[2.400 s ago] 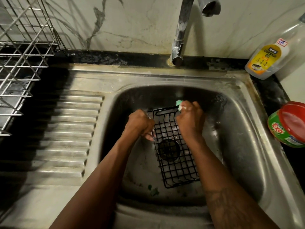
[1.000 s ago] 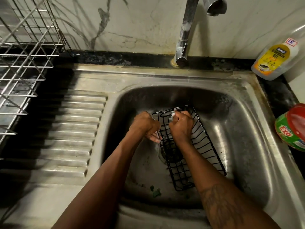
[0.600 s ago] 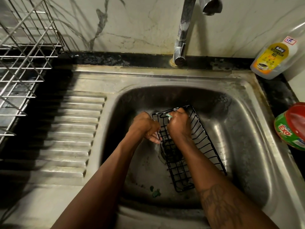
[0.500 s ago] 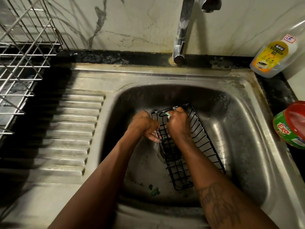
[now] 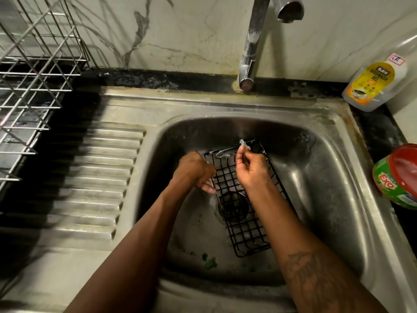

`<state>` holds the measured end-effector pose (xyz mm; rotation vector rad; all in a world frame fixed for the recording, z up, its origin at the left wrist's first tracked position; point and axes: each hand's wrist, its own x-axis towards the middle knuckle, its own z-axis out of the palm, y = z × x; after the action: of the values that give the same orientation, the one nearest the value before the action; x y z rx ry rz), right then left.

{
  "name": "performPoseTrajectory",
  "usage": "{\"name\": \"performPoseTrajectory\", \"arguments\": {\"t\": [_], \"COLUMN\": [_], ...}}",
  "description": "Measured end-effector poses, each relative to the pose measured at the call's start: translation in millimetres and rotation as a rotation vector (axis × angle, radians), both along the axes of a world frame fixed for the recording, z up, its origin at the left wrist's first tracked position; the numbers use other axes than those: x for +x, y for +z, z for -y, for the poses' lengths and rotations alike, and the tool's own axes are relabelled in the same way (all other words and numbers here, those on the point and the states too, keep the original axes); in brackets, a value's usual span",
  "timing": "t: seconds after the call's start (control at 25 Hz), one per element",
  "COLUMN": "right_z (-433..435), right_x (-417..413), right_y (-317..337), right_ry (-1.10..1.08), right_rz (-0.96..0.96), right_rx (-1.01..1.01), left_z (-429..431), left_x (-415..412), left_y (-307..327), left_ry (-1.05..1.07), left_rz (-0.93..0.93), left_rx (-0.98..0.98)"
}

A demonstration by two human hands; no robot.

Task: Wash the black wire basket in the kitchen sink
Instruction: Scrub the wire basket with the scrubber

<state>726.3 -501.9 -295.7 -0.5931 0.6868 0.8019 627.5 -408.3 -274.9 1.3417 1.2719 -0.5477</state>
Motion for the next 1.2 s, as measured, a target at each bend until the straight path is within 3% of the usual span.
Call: {"name": "performPoseTrajectory", "arguments": {"t": [0.08,0.16,0.32,0.4,0.52,0.64,0.72,0.92,1.08,1.2], "right_z": [2.9,0.3,-7.4,-10.7,-11.9,-11.6,-12.9,-11.7,-11.9,-8.2], "right_x": [3.1,-4.2,-28.0,-39.4,-42.9,-42.7,-43.4,-46.0,-32.5,-15.1], "right_y": [2.2,-1.4,-16.6,-19.9,-15.0,-7.3,-9.5,-31.7,-38.4,-44.1], "right_ry": [-0.059,0.029,0.437,0.582,0.58,0.489,0.475,0.512,0.461,0.326], "right_rz": [0.028,0.133,0.601,0.74,0.705,0.588,0.573,0.531,0.606,0.576], "right_rx": [-0.012,-0.118,-0.541,-0.712,-0.74,-0.563,-0.527,-0.782,-0.91,-0.962], "left_z": [4.9,6.6,5.6,6.1,3.3,-11.4,-6.7,8.0,9.9,12.3], "left_x": [-1.7,-2.2,-8.1,-11.4,-8.5,0.2,-1.3,-8.1,-7.1,-7.9], "left_y": [5.2,6.9,4.6,1.6,-3.1,-34.9,-24.0,12.3,12.1,17.6], "left_ry": [-0.009,0.005,0.039,0.055,0.028,0.048,0.036,0.081,0.06,0.01], "left_rz": [-0.002,0.012,0.076,0.156,0.125,0.062,0.049,0.033,0.106,0.025], "left_rx": [0.003,0.013,0.062,0.184,0.15,0.07,0.081,0.081,0.126,0.052]}}
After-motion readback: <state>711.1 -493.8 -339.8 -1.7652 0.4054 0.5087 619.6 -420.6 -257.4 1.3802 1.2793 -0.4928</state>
